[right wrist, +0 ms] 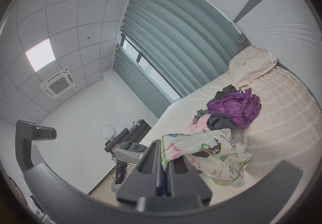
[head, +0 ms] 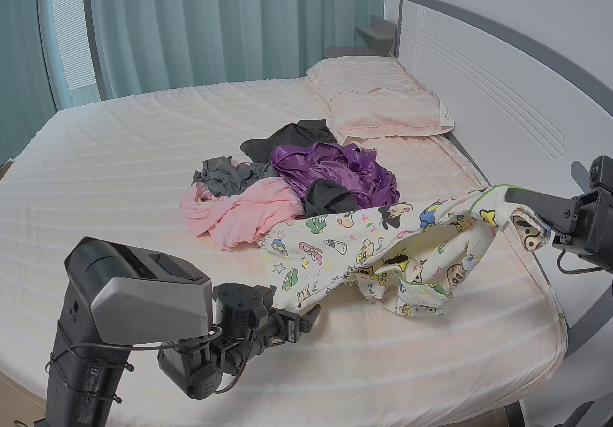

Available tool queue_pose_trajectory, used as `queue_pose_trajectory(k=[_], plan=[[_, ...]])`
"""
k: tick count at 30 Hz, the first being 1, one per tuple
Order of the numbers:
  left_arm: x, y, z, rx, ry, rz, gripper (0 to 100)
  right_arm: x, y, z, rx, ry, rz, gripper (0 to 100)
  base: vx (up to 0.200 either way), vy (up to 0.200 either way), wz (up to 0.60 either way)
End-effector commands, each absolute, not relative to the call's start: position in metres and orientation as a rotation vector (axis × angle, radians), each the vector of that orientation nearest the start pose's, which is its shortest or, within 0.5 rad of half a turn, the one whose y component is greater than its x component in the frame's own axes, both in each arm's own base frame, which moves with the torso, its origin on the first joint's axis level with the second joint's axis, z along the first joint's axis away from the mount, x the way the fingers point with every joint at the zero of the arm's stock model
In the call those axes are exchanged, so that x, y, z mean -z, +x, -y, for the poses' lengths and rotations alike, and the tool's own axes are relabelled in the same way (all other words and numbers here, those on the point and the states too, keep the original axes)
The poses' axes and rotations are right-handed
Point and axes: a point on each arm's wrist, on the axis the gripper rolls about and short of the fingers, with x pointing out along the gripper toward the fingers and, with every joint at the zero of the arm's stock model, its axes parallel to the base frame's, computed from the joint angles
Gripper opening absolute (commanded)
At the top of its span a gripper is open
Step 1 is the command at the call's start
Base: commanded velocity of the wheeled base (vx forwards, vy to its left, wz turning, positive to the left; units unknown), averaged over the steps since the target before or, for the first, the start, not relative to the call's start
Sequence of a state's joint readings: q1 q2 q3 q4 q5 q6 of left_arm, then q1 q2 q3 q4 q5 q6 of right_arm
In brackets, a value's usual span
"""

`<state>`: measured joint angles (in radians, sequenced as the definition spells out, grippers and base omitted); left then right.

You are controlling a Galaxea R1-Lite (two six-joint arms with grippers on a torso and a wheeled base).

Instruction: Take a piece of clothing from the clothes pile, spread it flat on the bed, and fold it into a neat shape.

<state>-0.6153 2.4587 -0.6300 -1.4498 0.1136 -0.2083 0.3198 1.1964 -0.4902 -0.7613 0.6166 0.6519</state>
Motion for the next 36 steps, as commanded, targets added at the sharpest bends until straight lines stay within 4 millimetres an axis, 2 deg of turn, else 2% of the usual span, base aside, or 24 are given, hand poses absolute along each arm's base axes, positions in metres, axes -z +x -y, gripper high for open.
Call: queue_pose_trajectory(k=[1,4,8,11,12,14,15,16,17,21,22,23,27,28,30,33,36], plan=[[0.048,0.303,0.210,0.452,-0.103,-0.405,0,-0.226,0.162,-0.067,-0.913,0.597,-0.265,0,0.000,0.000,0.00],[0.045,0.300,0.210,0.444,-0.155,-0.416,0,-0.225,0.162,-0.067,-0.910,0.598,-0.269,0,0.000,0.000,0.00],[0.032,0.292,0.202,0.432,-0.190,-0.425,0,-0.219,0.166,-0.068,-0.897,0.603,-0.298,0,0.000,0.000,0.00],[0.006,0.281,0.195,0.436,-0.231,-0.400,0,-0.215,0.169,-0.069,-0.887,0.606,-0.317,0,0.000,0.000,0.00],[0.005,0.280,0.195,0.438,-0.235,-0.397,0,-0.214,0.169,-0.069,-0.887,0.606,-0.318,0,0.000,0.000,0.00],[-0.028,0.269,0.189,0.442,-0.317,-0.344,0,-0.212,0.173,-0.069,-0.872,0.608,-0.328,0,0.000,0.000,0.00],[-0.040,0.265,0.186,0.446,-0.339,-0.323,0,-0.211,0.174,-0.069,-0.868,0.609,-0.330,0,0.000,0.000,0.00],[-0.042,0.265,0.186,0.447,-0.343,-0.318,0,-0.211,0.174,-0.069,-0.868,0.609,-0.330,0,0.000,0.000,0.00],[-0.064,0.256,0.178,0.449,-0.369,-0.274,0,-0.211,0.176,-0.069,-0.857,0.611,-0.333,0,0.000,0.000,0.00],[-0.108,0.241,0.163,0.410,-0.406,-0.169,0,-0.215,0.184,-0.066,-0.819,0.613,-0.301,0,0.000,0.000,0.00],[-0.108,0.241,0.163,0.410,-0.406,-0.169,0,-0.215,0.184,-0.066,-0.819,0.613,-0.301,0,0.000,0.000,0.00],[-0.132,0.235,0.157,0.376,-0.422,-0.123,0,-0.224,0.187,-0.067,-0.806,0.611,-0.267,0,0.000,0.000,0.00],[-0.188,0.223,0.151,0.353,-0.464,-0.031,0,-0.247,0.194,-0.070,-0.806,0.604,-0.176,0,0.000,0.000,0.00],[-0.195,0.222,0.151,0.351,-0.468,-0.022,0,-0.251,0.195,-0.072,-0.813,0.603,-0.165,0,0.000,0.000,0.00],[-0.223,0.213,0.150,0.361,-0.492,0.018,0,-0.264,0.194,-0.081,-0.860,0.599,-0.125,0,0.000,0.000,0.00],[-0.251,0.199,0.145,0.384,-0.517,0.062,0,-0.281,0.192,-0.087,-0.880,0.600,-0.064,0,0.000,0.000,0.00],[-0.265,0.189,0.138,0.388,-0.525,0.078,0,-0.295,0.188,-0.091,-0.911,0.600,-0.011,0,0.000,0.000,0.00]])
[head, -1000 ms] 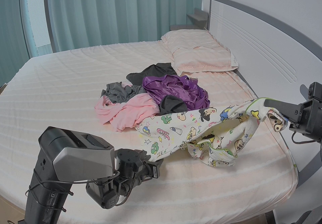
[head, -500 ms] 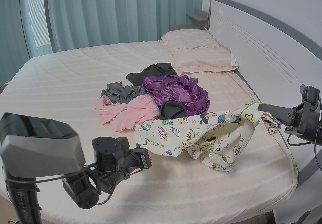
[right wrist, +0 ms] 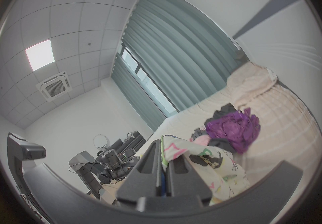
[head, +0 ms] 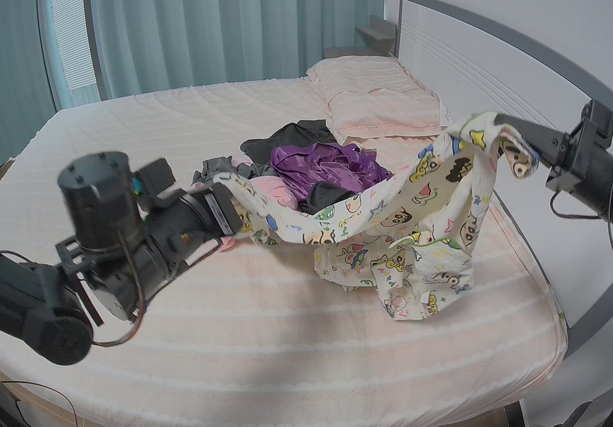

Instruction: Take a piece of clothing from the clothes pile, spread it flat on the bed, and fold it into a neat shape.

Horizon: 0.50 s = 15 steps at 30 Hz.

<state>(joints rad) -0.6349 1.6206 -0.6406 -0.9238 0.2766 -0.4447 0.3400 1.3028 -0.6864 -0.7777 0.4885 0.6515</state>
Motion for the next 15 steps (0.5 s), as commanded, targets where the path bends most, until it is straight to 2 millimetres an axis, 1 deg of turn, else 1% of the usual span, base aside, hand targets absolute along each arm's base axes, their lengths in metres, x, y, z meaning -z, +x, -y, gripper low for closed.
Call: queue_pose_trajectory(k=[1,3,4,5,8,11,12,13,14,15], plan=[[-0.269,0.184,0.134,0.393,-0.533,0.086,0,-0.297,0.185,-0.092,-0.926,0.601,0.002,0,0.000,0.000,0.00],[-0.270,0.178,0.131,0.399,-0.543,0.087,0,-0.296,0.181,-0.093,-0.944,0.601,0.008,0,0.000,0.000,0.00],[-0.270,0.178,0.131,0.399,-0.543,0.087,0,-0.296,0.181,-0.093,-0.944,0.601,0.008,0,0.000,0.000,0.00],[-0.259,0.177,0.130,0.390,-0.546,0.042,0,-0.283,0.183,-0.097,-0.937,0.604,-0.050,0,0.000,0.000,0.00],[-0.231,0.179,0.132,0.371,-0.540,-0.063,0,-0.252,0.196,-0.103,-0.904,0.607,-0.167,0,0.000,0.000,0.00],[-0.202,0.189,0.146,0.354,-0.545,-0.179,0,-0.224,0.209,-0.110,-0.871,0.617,-0.274,0,0.000,0.000,0.00],[-0.195,0.192,0.149,0.347,-0.550,-0.205,0,-0.219,0.212,-0.112,-0.868,0.628,-0.296,0,0.000,0.000,0.00],[-0.195,0.192,0.149,0.347,-0.550,-0.205,0,-0.219,0.212,-0.112,-0.868,0.628,-0.296,0,0.000,0.000,0.00],[-0.185,0.197,0.155,0.337,-0.564,-0.247,0,-0.212,0.216,-0.118,-0.878,0.662,-0.320,0,0.000,0.000,0.00],[-0.180,0.198,0.160,0.337,-0.574,-0.273,0,-0.208,0.219,-0.125,-0.890,0.689,-0.332,0,0.000,0.000,0.00]])
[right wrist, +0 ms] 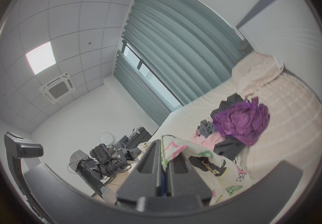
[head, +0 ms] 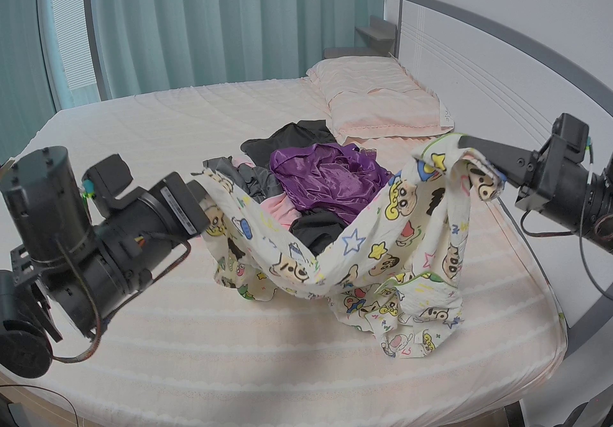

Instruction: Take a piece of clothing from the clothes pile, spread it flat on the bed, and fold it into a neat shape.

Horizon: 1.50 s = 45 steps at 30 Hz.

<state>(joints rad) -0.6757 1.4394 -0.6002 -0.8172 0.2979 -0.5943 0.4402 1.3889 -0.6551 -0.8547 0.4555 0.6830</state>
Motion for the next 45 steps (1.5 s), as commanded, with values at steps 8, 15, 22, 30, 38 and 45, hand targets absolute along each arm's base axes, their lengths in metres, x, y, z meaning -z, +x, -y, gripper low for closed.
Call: queue_pose_trajectory(k=[8,15,22,30,38,45], plan=[[-0.160,0.204,0.173,0.317,-0.609,-0.355,0,-0.196,0.234,-0.140,-0.841,0.745,-0.314,0,0.000,0.000,0.00],[-0.151,0.196,0.171,0.316,-0.595,-0.392,0,-0.203,0.228,-0.137,-0.852,0.746,-0.283,0,-0.029,0.000,0.00],[-0.146,0.186,0.170,0.326,-0.591,-0.418,0,-0.204,0.222,-0.133,-0.850,0.746,-0.282,0,-0.200,0.000,0.00],[-0.147,0.184,0.168,0.293,-0.595,-0.399,0,-0.207,0.215,-0.129,-0.853,0.747,-0.273,0,-0.100,0.000,0.00],[-0.147,0.181,0.167,0.268,-0.592,-0.385,0,-0.205,0.213,-0.128,-0.852,0.745,-0.279,0,0.000,0.000,0.00],[-0.153,0.177,0.161,0.270,-0.611,-0.359,0,-0.210,0.210,-0.127,-0.858,0.746,-0.262,0,0.000,0.200,0.00]])
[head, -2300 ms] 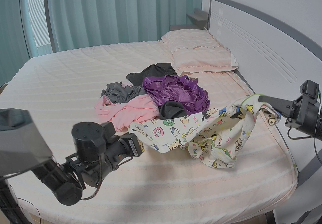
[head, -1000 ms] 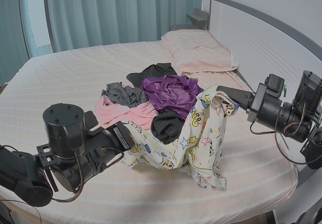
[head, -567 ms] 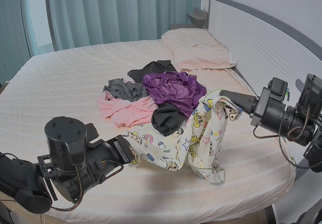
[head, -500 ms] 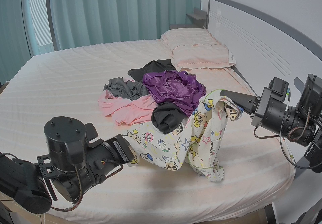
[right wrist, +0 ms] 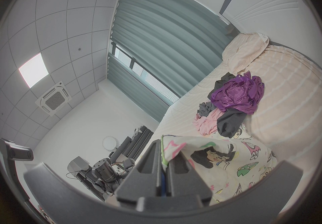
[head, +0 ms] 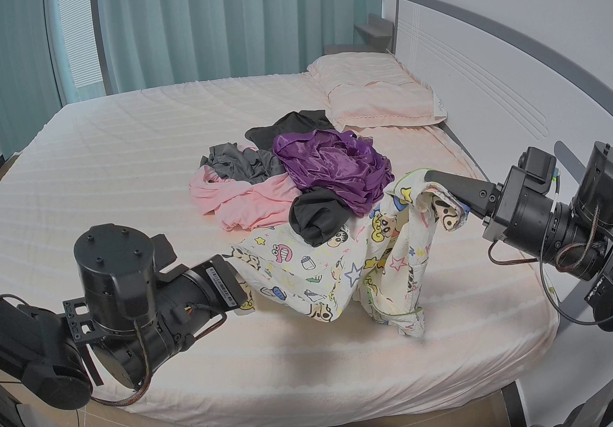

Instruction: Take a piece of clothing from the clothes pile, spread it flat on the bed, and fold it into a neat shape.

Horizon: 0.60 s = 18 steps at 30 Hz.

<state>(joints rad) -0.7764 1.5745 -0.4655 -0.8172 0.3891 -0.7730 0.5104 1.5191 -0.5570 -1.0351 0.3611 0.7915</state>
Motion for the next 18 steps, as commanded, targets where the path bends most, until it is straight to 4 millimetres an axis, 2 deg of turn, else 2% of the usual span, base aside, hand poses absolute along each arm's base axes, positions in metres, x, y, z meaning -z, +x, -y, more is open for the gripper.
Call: queue_pose_trajectory(k=[1,18], plan=[[-0.155,0.177,0.160,0.269,-0.614,-0.354,0,-0.210,0.210,-0.127,-0.859,0.746,-0.261,0,0.000,0.200,0.00],[-0.170,0.166,0.149,0.288,-0.650,-0.304,0,-0.216,0.209,-0.131,-0.888,0.744,-0.239,0,0.000,0.200,0.00]])
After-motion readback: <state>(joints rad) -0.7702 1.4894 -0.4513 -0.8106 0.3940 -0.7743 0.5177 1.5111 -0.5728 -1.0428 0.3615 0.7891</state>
